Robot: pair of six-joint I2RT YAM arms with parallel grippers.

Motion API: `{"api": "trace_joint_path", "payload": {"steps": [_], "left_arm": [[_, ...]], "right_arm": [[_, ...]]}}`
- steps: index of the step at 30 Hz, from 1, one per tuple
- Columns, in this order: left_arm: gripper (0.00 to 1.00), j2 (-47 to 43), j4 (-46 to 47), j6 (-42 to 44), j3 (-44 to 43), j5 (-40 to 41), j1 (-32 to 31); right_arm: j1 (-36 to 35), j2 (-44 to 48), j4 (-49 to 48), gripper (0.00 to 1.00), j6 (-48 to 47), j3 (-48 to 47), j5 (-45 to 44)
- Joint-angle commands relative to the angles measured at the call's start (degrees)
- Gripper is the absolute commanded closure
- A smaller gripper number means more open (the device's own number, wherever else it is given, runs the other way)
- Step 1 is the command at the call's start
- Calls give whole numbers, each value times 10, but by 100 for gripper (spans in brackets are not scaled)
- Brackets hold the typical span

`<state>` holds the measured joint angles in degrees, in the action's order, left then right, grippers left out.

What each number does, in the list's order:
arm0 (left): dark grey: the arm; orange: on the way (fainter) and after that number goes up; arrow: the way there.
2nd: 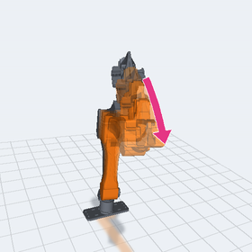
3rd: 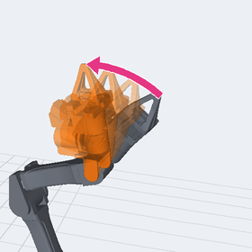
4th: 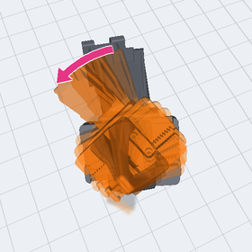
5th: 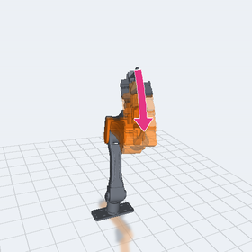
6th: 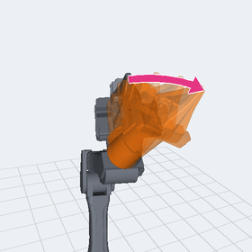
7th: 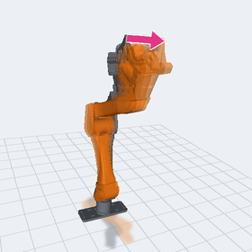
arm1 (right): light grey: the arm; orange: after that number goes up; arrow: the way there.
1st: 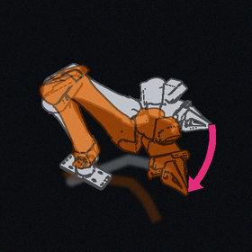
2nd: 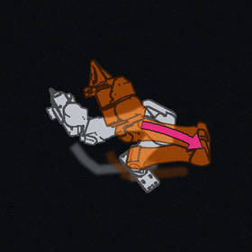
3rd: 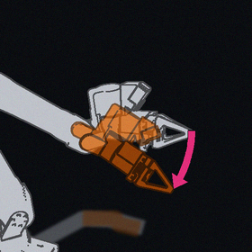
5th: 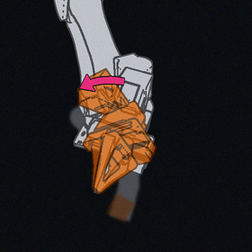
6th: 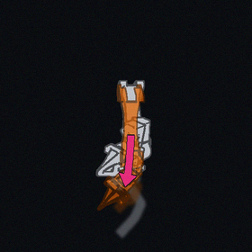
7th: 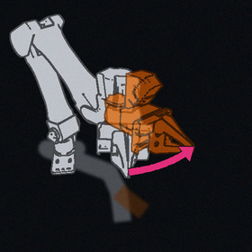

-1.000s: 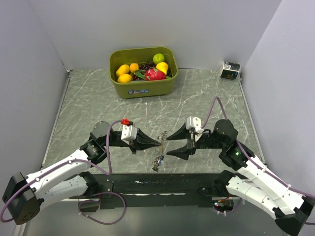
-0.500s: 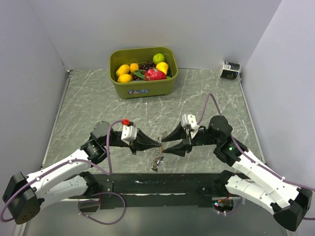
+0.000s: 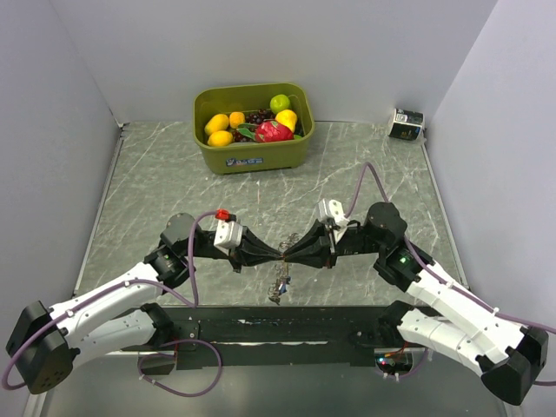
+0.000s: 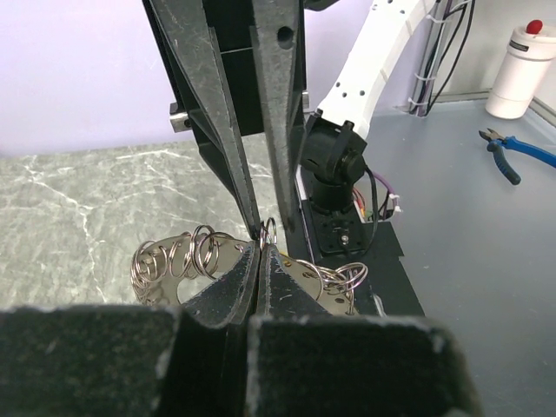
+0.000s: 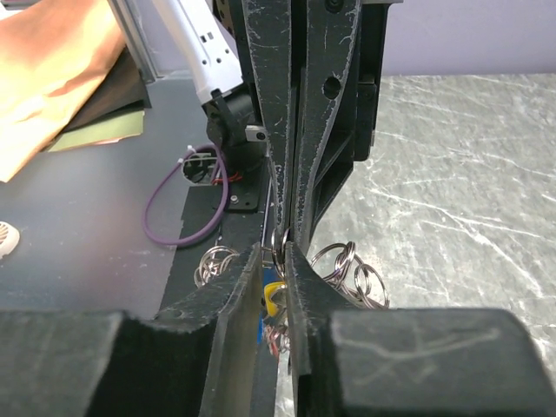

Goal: Put the keys on the keyring

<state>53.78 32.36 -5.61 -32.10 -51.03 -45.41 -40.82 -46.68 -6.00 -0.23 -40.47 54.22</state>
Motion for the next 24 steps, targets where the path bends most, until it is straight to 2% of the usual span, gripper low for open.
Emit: {"api": "trace_joint_path", "payload": {"steps": [1,4,5,6,10,15,19,23,24], "left_arm": [[99,1,65,-11,-21,-19,2],[99,0,49,-4,-25,-18,2],[99,-1,42,2,-27,-14,2],[99,-4,22,7,-29,-11,2],[98,-15,-35,28,-46,14,2],[86,-23,-136,81,-77,22,2],[82,-22,-259,140,-123,28,3],[65,-13,-354,180,-160,42,3],[57,-9,-369,188,-167,43,3]], "right_arm": [[2,-8,-23,79,1,-8,-5],[2,-15,-8,91,-4,-19,-10],[2,-16,-2,98,-6,-21,-10],[2,-18,2,100,-9,-22,-13],[2,-18,19,100,-18,-30,-27],[2,-15,34,100,-19,-34,-35],[2,-21,57,100,-19,-50,-53],[2,-39,99,100,-21,-71,-62],[2,-44,103,100,-21,-73,-64]]}}
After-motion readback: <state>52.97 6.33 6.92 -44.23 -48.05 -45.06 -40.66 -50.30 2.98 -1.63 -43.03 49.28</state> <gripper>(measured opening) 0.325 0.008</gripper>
